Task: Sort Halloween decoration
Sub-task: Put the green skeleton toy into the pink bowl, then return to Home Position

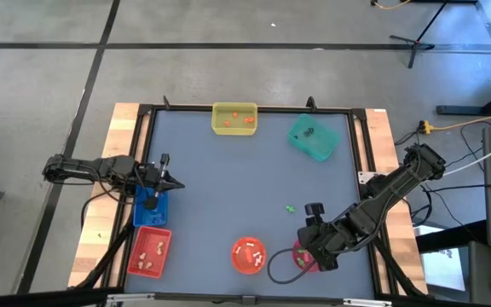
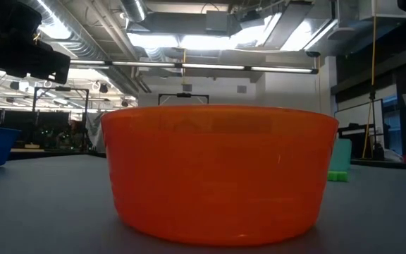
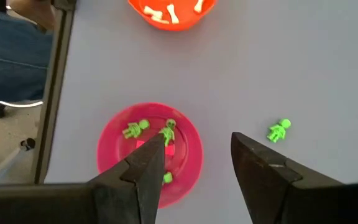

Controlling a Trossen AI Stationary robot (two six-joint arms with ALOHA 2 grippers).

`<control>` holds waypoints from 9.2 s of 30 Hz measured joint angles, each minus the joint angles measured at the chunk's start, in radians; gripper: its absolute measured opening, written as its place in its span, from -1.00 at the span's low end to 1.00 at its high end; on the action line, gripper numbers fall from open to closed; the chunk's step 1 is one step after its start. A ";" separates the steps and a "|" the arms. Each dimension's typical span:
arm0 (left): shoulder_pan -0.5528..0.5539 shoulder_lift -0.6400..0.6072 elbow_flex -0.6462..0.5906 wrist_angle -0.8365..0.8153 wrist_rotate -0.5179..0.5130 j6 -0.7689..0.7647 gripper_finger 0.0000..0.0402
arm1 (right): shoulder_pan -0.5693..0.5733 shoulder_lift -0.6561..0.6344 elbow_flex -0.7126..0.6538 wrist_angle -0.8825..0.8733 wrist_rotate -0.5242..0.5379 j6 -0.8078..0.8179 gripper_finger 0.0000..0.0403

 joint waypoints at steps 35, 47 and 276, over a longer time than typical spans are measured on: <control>0.000 0.000 0.000 -0.010 -0.016 0.001 -1.00 | -0.230 0.037 -0.110 -0.019 0.061 0.048 -0.10; 0.000 0.000 0.000 -0.010 -0.017 0.001 -1.00 | -0.390 0.037 -0.415 0.330 -0.064 0.046 -0.10; 0.000 0.000 0.000 -0.009 -0.027 0.000 -1.00 | -0.340 -0.377 -0.258 -0.059 -0.095 -0.324 -0.99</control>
